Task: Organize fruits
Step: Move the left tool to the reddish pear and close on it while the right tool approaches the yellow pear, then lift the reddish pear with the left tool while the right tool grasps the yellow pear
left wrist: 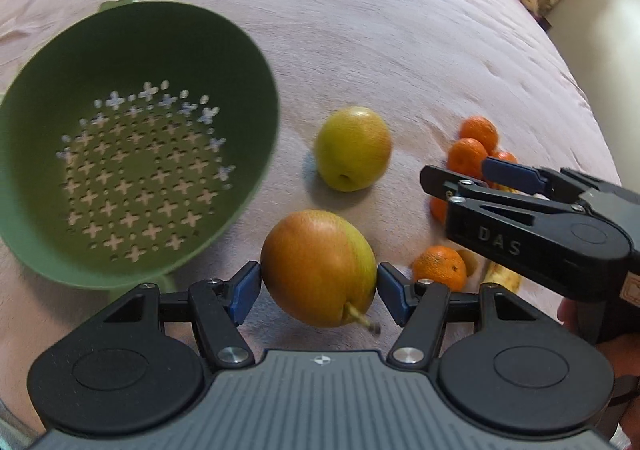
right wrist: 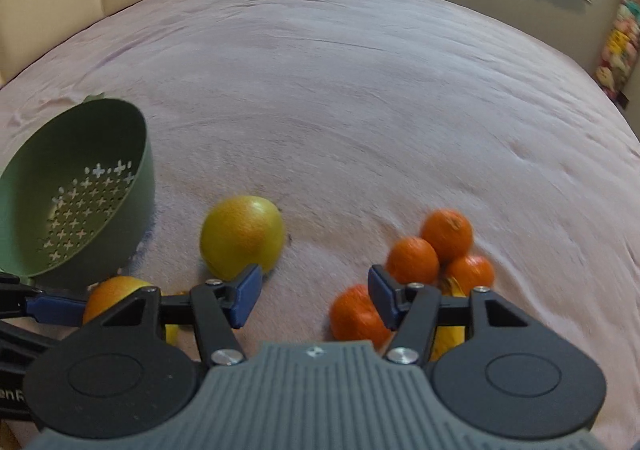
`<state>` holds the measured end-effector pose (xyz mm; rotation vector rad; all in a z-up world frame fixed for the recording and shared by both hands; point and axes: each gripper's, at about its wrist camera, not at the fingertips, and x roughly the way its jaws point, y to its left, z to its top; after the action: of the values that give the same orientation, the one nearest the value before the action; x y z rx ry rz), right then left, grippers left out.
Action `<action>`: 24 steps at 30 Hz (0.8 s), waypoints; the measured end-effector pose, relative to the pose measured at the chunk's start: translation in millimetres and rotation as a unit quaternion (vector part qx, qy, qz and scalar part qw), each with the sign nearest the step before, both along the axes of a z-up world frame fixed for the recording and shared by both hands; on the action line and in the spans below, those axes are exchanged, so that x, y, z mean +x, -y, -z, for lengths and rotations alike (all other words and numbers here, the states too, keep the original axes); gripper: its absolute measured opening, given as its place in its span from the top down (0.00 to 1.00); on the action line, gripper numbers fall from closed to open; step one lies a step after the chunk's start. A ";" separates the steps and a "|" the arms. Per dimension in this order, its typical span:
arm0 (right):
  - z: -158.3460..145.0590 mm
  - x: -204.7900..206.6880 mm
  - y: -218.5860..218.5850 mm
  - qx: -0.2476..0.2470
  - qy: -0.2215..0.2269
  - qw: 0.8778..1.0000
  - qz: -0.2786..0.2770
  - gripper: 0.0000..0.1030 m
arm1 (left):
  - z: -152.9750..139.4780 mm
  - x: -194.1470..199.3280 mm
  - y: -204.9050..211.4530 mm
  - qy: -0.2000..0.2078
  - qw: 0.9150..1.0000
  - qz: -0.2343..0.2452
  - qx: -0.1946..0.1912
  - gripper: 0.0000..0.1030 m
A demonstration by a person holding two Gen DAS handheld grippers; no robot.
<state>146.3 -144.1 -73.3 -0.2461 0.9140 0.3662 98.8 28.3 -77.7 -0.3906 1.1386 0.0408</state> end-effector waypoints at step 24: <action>51.8 56.0 -50.0 0.045 -0.084 0.995 -0.028 0.35 | 20.3 -1.9 -3.8 -0.020 0.999 -0.039 -0.014 0.30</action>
<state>202.3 -94.1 -125.1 -0.1605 1.0550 0.4835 96.9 32.0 -98.0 -0.4607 1.1648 0.1007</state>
